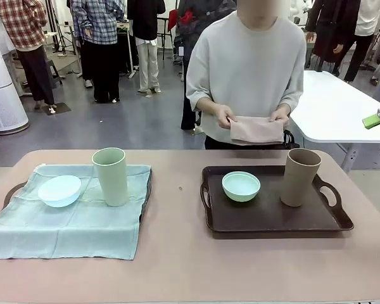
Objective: Set up a tray with a mat and arrange the tableware.
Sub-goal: Pick up the Picnic Bowl and Reusable plastic cup from the Handle tray in front of the human's position and hold them in the air.
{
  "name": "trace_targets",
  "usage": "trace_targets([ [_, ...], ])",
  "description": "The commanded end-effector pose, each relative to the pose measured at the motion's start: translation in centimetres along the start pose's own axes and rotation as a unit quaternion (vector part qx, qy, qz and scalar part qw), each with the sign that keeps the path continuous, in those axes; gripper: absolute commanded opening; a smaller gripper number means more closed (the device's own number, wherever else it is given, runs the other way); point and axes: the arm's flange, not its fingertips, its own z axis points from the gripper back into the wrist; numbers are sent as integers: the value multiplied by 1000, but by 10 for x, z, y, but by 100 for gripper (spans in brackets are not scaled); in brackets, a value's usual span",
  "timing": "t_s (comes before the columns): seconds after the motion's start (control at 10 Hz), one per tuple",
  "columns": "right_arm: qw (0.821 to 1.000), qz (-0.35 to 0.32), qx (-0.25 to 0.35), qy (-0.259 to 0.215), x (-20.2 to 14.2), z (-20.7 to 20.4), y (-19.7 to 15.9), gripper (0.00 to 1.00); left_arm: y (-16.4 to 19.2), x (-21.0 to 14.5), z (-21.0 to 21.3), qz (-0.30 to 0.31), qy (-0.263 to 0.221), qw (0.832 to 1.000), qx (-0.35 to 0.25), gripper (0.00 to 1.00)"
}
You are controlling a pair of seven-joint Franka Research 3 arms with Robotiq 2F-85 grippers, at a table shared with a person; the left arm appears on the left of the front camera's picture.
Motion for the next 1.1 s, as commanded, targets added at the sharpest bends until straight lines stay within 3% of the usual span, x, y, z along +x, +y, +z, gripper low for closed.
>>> trace_targets([
  [0.0,1000,-4,17,10,-11,10,-13,100,0,0,1,0,-1,1000,0,85],
  [0.2,997,-29,65,1,-57,41,-55,100,39,-44,25,18,72,986,-147,85],
  [0.4,993,-50,110,-11,-89,60,-85,100,68,-71,28,46,81,977,-190,85],
  [0.5,988,-77,133,-22,-87,68,-105,100,80,-70,31,67,105,967,-224,85],
  [0.6,983,-99,151,-22,-83,73,-123,100,89,-68,31,77,106,963,-236,85],
  [0.8,968,-130,216,-21,-74,86,-151,100,96,-61,42,90,57,959,-262,85],
  [1.0,955,-145,256,-29,-69,94,-171,100,100,-55,40,95,57,955,-275,85],
])
